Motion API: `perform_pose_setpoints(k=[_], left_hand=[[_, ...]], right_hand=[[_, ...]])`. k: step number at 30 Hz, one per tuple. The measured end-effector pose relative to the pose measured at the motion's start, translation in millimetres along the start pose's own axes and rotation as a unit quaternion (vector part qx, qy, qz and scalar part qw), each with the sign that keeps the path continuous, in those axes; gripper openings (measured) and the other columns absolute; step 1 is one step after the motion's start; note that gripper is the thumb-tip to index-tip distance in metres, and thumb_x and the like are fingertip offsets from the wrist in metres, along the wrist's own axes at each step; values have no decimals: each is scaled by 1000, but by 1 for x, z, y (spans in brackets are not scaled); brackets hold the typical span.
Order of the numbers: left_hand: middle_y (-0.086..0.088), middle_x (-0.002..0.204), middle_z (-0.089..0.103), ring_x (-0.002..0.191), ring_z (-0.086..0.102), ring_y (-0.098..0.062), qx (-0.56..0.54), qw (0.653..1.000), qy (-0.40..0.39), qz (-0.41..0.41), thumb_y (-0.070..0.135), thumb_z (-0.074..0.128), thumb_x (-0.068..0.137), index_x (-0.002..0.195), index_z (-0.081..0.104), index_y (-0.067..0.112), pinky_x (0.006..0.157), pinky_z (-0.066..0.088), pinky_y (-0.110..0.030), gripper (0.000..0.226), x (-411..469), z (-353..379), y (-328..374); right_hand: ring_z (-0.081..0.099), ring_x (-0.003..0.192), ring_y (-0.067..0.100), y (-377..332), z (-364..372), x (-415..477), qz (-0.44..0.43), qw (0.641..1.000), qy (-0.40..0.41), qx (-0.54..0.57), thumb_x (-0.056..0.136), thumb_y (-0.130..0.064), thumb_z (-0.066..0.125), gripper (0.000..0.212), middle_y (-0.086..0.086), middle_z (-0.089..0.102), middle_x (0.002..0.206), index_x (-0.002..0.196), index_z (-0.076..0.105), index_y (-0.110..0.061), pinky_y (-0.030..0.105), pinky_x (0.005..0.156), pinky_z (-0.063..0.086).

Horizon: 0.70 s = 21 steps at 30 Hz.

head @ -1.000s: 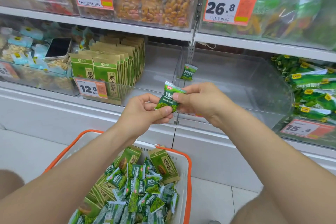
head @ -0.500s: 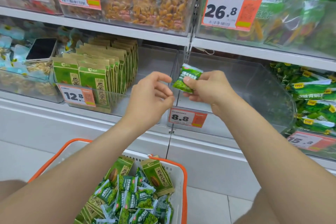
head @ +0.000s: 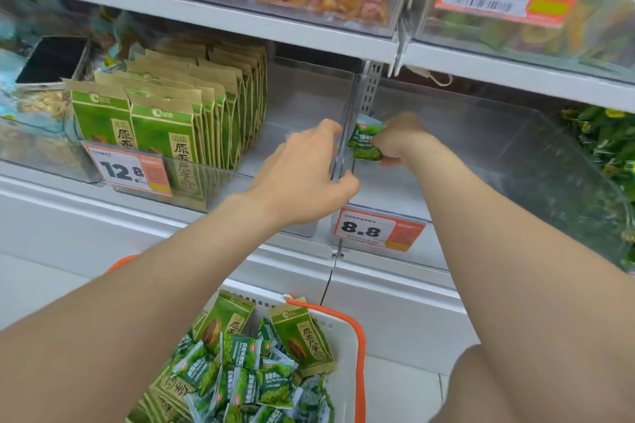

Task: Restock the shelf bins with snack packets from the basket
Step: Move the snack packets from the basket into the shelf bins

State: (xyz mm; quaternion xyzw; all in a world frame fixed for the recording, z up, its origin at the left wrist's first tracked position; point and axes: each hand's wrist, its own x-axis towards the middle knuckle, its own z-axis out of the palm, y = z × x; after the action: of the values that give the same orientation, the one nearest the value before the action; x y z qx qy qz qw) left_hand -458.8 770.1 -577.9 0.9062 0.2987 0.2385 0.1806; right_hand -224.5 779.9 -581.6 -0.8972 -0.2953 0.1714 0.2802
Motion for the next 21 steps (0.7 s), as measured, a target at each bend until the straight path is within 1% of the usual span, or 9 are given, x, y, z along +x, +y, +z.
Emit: perform_pose_setpoints(k=[3, 5, 6, 9, 11, 13, 15, 18, 21], left_hand=[[-2, 133, 63, 109, 62, -27, -18, 1000, -5, 12, 44, 66, 87, 141, 49, 19, 90, 49, -38, 63, 2, 1, -4], [0, 134, 63, 98, 64, -23, -25, 1000, -2, 15, 44, 66, 86, 140, 49, 21, 85, 47, -35, 61, 2, 3, -6], [2, 133, 63, 93, 64, -22, -27, 1000, 0, 15, 45, 65, 86, 139, 49, 22, 85, 48, -36, 60, 2, 4, -6], [4, 128, 63, 88, 64, -24, -29, 999, 6, 13, 47, 63, 84, 137, 48, 25, 86, 53, -42, 59, 3, 6, -8], [3, 127, 63, 89, 63, -25, -25, 1000, 10, 14, 47, 63, 84, 137, 47, 24, 84, 52, -42, 59, 3, 7, -9], [1, 126, 63, 92, 62, -25, -18, 1000, 15, 17, 46, 64, 85, 136, 47, 22, 83, 51, -41, 59, 4, 7, -9], [0, 128, 62, 94, 62, -26, -12, 1000, 17, 20, 46, 64, 86, 137, 46, 22, 82, 50, -40, 59, 4, 8, -9], [-1, 131, 61, 100, 62, -28, -8, 1000, 9, 25, 47, 63, 87, 140, 45, 21, 84, 50, -40, 61, 4, 8, -10], [-2, 137, 60, 112, 61, -30, 0, 999, 0, 32, 52, 62, 88, 145, 44, 19, 91, 51, -42, 68, 2, 8, -11]], right_hand=[[75, 77, 33, -6, 3, 13, 3, 1000, 4, -7, 96, -6, 61, 28, 14, 67, 127, 123, 63, 2, 43, 66, 66], [74, 83, 32, -6, 7, 17, 3, 999, 26, -29, 94, -8, 63, 29, 14, 69, 119, 121, 62, 1, 30, 44, 57], [74, 91, 31, -5, 10, 19, 1, 998, 41, -42, 92, -10, 63, 32, 14, 70, 116, 122, 61, 0, 27, 39, 50], [71, 102, 29, 2, 17, 23, 1, 995, 73, -68, 82, -12, 69, 37, 13, 73, 111, 118, 66, -3, 23, 46, 41], [70, 104, 30, 5, 20, 28, 12, 995, 92, -36, 77, -13, 77, 41, 14, 72, 111, 115, 67, -5, 25, 56, 45], [67, 113, 32, 6, 21, 32, 12, 993, 115, 8, 78, -14, 80, 51, 16, 68, 121, 124, 60, -3, 27, 71, 48], [62, 120, 32, 6, 20, 32, -5, 992, 127, 23, 82, -9, 78, 56, 16, 62, 130, 131, 53, -4, 27, 78, 46], [66, 111, 30, 6, 23, 25, -18, 993, 113, -16, 81, -12, 73, 38, 16, 65, 124, 117, 61, -8, 27, 72, 47], [66, 92, 29, 6, 25, 22, -19, 994, 58, -94, 79, -18, 67, 28, 17, 69, 117, 105, 59, -11, 24, 49, 37]])
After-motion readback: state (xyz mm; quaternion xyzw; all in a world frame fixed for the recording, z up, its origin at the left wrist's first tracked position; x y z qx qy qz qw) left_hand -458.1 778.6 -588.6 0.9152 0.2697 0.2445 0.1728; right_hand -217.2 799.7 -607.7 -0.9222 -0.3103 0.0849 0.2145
